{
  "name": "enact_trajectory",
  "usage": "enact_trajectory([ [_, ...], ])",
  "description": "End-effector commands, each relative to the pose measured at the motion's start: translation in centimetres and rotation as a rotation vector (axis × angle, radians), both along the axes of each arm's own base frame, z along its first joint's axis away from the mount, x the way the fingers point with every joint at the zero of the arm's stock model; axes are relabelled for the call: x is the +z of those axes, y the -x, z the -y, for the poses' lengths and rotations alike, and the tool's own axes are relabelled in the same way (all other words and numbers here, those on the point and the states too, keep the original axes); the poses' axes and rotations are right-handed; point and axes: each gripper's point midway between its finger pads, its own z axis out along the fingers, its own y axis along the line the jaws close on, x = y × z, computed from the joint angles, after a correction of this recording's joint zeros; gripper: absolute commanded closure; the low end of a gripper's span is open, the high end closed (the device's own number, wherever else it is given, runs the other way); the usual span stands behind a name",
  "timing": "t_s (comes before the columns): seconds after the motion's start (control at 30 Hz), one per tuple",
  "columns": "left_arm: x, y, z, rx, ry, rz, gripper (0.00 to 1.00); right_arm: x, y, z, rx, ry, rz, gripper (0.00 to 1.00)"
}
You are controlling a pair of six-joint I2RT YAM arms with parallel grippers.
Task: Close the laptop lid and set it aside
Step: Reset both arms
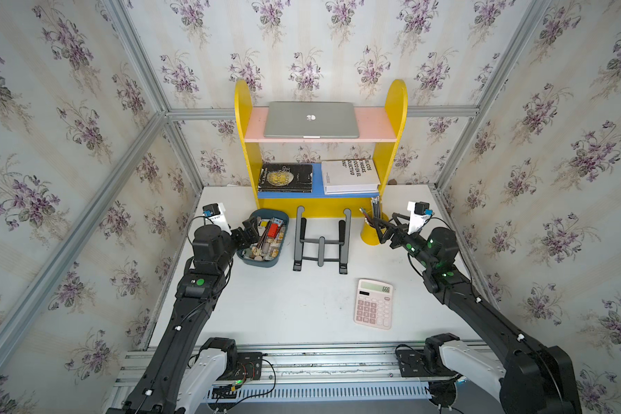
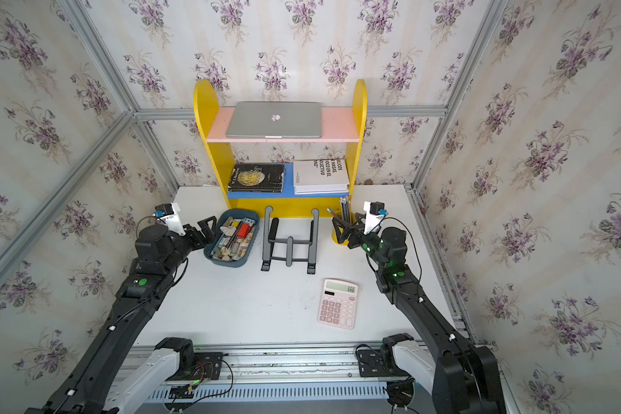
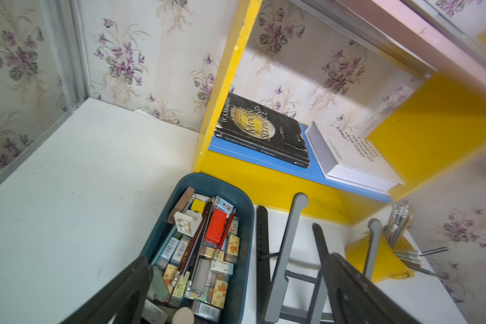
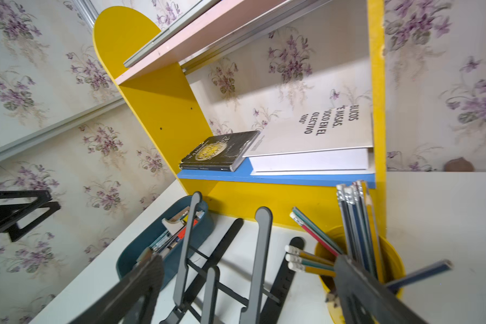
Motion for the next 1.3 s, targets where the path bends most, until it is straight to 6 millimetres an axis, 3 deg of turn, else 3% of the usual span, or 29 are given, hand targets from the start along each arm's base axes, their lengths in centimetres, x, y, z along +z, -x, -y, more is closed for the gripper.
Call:
enact_trajectory([
  [0.0, 0.0, 0.4, -2.4, 0.125, -0.054, 0.047, 0.01, 0.0, -0.1, 2.4, -0.136, 0.065, 0.085, 0.01],
  [0.2, -1.0, 2.4, -5.3, 0.271, -0.117, 0.089, 0.01, -4.1, 1.6, 7.5, -0.39, 0.127, 0.06, 0.01],
  [0.33, -2.3, 3.2, -6.6, 0.331, -0.159, 0.128, 0.01, -5.4, 3.5, 11.6, -0.605, 0.119, 0.079, 0.01],
  [0.43, -3.6, 3.4, -7.3, 0.364, -0.202, 0.162, 0.01, -5.9, 5.0, 13.4, -0.695, 0.095, 0.124, 0.01],
  [0.6, -6.6, 3.1, -7.7, 0.384, -0.27, 0.201, 0.01, -7.7, 6.1, 14.4, -0.741, 0.134, 0.14, 0.01],
  [0.9, -11.5, 0.8, -7.7, 0.354, -0.404, 0.099, 0.01, -11.0, 5.5, 15.0, -0.757, 0.242, 0.086, 0.01],
  [1.07, -12.9, -0.5, -7.4, 0.333, -0.458, 0.088, 0.01, -11.1, 4.6, 15.0, -0.731, 0.284, 0.076, 0.01],
  [1.27, -12.9, -2.7, -6.5, 0.292, -0.478, 0.155, 0.01, -11.2, 2.9, 14.6, -0.663, 0.293, 0.065, 0.01],
])
